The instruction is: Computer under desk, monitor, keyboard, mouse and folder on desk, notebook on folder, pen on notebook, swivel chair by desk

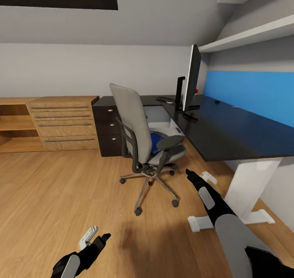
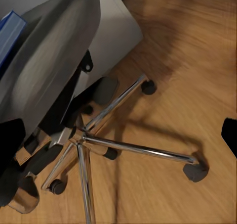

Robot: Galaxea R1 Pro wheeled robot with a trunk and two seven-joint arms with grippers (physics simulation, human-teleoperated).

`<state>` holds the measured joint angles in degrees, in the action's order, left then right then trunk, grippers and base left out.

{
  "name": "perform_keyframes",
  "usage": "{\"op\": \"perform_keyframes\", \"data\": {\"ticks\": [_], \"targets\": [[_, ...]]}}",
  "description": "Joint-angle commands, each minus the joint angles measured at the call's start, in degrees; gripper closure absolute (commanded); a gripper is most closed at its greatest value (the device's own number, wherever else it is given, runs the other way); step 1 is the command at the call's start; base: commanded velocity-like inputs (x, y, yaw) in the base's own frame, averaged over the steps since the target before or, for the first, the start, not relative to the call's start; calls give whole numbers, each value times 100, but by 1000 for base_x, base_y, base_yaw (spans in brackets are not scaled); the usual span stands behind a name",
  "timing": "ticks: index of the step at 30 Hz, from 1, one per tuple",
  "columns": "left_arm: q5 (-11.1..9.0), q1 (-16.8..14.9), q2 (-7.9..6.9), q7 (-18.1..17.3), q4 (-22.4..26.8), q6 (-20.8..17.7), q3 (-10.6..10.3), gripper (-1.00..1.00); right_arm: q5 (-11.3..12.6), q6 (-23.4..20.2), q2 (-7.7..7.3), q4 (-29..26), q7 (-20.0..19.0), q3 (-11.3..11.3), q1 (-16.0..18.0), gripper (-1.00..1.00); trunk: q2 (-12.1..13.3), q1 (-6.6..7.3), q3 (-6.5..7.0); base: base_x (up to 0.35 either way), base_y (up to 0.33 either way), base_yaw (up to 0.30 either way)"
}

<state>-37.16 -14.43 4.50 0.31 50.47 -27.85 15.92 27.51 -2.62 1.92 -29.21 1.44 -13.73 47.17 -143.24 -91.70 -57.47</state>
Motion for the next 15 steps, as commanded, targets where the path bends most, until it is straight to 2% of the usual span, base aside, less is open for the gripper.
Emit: {"op": "perform_keyframes", "data": {"ticks": [1,9,15], "targets": [[-39,-3,7,3,7,-41,25,-100,53,-27,4,-14,15,-15,1,-100,-2,-2,-6,342,0,0],[-43,1,7,4,5,21,25,-100,53,-8,2,-14,8,-15,2,-100,-2,-2,-6,331,0,0],[-45,1,7,11,-1,31,31,-100,53,10,13,-14,6,-16,-4,-100,-2,-2,-6,123,0,0]]}}
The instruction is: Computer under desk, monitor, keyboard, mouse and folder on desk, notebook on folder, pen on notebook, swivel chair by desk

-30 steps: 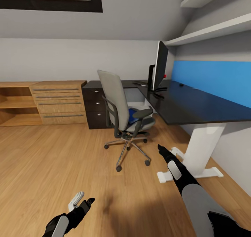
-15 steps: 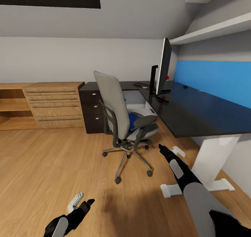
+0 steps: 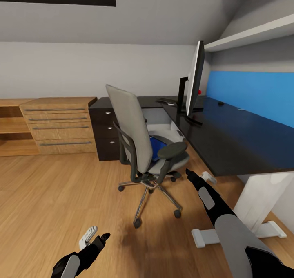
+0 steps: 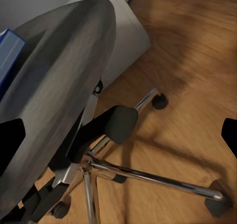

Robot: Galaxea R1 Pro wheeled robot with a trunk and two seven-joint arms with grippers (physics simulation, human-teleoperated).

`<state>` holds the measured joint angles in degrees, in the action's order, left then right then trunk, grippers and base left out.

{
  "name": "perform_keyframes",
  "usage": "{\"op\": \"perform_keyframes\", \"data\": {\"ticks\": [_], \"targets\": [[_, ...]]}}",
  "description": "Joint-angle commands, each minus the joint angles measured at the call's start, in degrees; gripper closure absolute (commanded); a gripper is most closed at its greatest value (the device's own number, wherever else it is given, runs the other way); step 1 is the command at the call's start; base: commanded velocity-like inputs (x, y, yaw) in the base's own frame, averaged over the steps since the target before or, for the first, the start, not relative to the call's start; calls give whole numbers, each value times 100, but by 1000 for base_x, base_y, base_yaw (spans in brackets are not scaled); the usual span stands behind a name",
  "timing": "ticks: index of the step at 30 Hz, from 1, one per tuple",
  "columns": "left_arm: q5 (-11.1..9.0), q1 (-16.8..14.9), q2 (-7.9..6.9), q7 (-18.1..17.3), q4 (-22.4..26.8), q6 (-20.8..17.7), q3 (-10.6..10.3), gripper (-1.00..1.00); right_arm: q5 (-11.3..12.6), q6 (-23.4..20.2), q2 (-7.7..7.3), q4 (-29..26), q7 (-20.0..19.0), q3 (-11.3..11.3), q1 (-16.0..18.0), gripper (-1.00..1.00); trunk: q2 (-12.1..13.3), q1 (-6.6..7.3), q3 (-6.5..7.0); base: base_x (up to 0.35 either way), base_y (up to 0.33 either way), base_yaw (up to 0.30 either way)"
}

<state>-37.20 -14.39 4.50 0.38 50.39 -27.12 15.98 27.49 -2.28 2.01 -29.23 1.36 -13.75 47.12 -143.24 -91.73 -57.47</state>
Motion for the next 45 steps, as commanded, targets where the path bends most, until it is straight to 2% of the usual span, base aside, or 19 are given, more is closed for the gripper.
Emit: {"op": "perform_keyframes", "data": {"ticks": [1,12,26,41,44,45], "targets": [[-41,-3,7,4,7,-41,25,-100,55,-24,5,-13,12,-12,1,-100,-2,1,-6,47,0,0],[-42,-3,7,6,6,-40,33,-100,55,-31,14,-18,8,-4,0,-100,-2,1,-6,18,0,19],[-42,-3,7,6,-2,-39,45,-100,31,-34,21,-24,-3,16,-1,-100,-2,1,-6,2,0,197],[-33,-3,7,5,-2,-39,37,-100,-9,-31,85,-38,-11,54,-1,-100,-2,1,-6,0,0,91],[-33,-3,7,3,-3,-39,37,-100,-74,-32,88,-39,-12,206,-1,-100,-2,1,-6,0,0,221],[-35,-3,7,1,-1,-39,37,-100,-100,-30,85,-39,-12,414,-2,-100,-2,1,-6,0,0,231]]}}
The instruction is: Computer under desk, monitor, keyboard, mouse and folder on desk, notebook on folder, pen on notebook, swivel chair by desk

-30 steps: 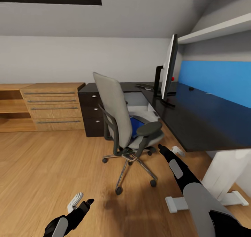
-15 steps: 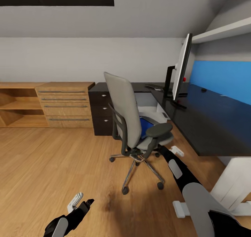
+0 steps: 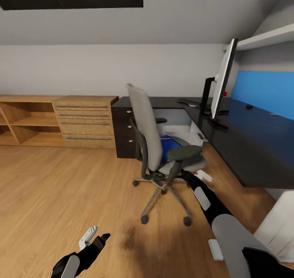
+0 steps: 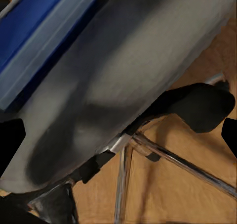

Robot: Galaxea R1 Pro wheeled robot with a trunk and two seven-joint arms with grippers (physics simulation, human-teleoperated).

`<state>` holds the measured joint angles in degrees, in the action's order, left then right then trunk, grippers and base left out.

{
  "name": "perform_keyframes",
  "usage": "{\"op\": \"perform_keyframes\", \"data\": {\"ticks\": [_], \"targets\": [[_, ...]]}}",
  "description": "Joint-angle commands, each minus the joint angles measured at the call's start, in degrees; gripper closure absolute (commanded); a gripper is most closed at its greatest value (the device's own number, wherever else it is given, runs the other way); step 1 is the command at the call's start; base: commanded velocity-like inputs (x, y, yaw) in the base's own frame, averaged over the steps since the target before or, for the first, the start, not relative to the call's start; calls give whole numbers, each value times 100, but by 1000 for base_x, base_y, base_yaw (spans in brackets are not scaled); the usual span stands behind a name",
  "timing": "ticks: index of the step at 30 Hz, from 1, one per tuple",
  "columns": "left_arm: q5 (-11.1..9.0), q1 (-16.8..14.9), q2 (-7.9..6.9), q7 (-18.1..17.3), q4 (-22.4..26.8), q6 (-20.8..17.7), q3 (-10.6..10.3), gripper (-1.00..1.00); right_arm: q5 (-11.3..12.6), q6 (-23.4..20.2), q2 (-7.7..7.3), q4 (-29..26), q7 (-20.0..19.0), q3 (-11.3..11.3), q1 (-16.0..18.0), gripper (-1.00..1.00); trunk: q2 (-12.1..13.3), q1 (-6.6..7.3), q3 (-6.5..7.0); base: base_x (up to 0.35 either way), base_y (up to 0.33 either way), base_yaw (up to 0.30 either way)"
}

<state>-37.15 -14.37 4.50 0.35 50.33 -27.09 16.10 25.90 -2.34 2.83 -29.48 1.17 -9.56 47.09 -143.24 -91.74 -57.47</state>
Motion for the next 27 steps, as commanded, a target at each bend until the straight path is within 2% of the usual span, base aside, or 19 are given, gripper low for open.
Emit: {"op": "perform_keyframes", "data": {"ticks": [1,2,4,6,12,16,23,27], "targets": [[-41,-4,7,3,5,-41,24,-100,49,-24,1,-13,8,114,-1,-100,-2,1,-5,0,0,233],[-43,-4,7,2,4,-41,24,-100,39,-23,-3,-13,11,344,-11,-100,-2,1,-5,0,0,236],[-45,-4,7,1,5,-41,26,-100,30,-22,-2,-14,13,573,-28,-100,-2,1,-5,0,0,237],[-46,-4,7,0,6,-41,25,-100,25,-21,1,-14,11,697,-39,-100,-2,1,-5,0,0,239],[-47,-4,7,0,5,-42,28,-100,21,-18,27,-14,-143,817,-66,-100,-2,1,-5,0,0,240],[-47,-4,7,0,6,-42,27,-100,14,-19,101,-14,-368,837,-79,-100,-2,1,-5,0,0,241],[-51,-4,7,0,5,-42,25,-100,1,-15,232,-14,-426,864,-93,-100,-2,1,-5,0,0,242],[-52,-4,7,0,4,-42,27,-100,-4,-13,258,-15,-425,1184,-101,-100,-2,1,-5,0,0,242]]}}
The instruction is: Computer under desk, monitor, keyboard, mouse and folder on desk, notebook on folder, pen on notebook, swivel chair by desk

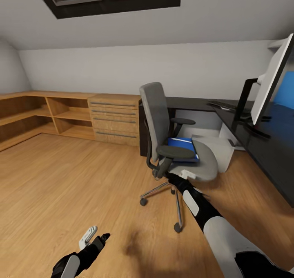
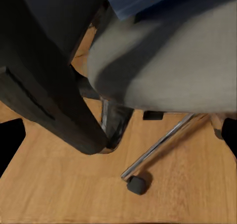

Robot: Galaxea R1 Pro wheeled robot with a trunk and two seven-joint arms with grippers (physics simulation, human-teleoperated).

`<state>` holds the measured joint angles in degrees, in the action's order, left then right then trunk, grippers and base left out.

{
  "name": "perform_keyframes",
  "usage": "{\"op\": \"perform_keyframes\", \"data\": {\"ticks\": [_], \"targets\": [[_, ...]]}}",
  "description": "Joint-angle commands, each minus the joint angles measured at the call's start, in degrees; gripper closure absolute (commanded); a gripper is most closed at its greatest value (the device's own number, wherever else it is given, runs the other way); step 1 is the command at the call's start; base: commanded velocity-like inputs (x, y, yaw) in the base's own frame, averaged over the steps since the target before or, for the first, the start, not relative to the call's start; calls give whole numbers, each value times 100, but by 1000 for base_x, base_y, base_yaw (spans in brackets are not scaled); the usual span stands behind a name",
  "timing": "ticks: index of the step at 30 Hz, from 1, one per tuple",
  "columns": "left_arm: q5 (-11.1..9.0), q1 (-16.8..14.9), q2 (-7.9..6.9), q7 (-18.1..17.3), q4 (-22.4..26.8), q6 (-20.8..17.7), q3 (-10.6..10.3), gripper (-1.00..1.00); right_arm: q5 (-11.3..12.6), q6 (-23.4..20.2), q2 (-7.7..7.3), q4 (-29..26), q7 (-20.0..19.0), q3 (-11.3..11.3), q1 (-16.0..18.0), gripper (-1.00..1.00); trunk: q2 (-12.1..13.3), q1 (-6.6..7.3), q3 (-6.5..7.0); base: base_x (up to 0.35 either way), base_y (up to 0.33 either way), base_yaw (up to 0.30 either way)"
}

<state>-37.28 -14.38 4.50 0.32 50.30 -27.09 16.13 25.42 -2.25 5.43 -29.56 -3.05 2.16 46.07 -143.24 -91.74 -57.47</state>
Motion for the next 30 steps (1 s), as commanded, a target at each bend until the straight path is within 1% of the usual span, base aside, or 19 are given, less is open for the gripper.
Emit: {"op": "perform_keyframes", "data": {"ticks": [1,2,4,10,13,15,17,23,30], "targets": [[-40,-3,7,3,8,-42,25,-100,46,-22,-2,-11,-3,63,0,-100,-2,1,-5,0,0,242],[-41,-3,7,3,9,-42,24,-100,48,-21,-1,-25,-3,133,0,-100,-2,1,-5,0,0,226],[-41,-3,7,3,7,-42,23,-100,49,-24,-6,-58,-1,190,-1,-100,-2,1,-5,0,0,161],[-37,-3,7,3,7,-42,27,-100,66,-44,-33,-171,2,228,-23,-100,-2,1,-5,0,0,58],[-14,52,-91,-94,-6,-21,-70,-100,162,-142,-132,-195,100,129,-121,-100,-2,1,-5,0,0,0],[-14,52,-106,-157,-6,-21,-134,-100,224,-206,-197,-153,165,63,-186,-100,-2,1,-5,0,0,0],[-14,52,-106,-221,-6,-21,-152,-100,287,-270,-262,-153,229,-3,-251,-100,-2,1,-5,0,0,0],[-14,52,-106,-224,-6,-21,-152,-100,477,-410,-265,-153,422,-198,-394,-100,-2,1,-5,0,0,0],[-14,52,-106,-224,-6,-21,-152,-100,676,-410,-265,-153,469,-199,-394,-100,-2,1,-5,0,0,0]]}}
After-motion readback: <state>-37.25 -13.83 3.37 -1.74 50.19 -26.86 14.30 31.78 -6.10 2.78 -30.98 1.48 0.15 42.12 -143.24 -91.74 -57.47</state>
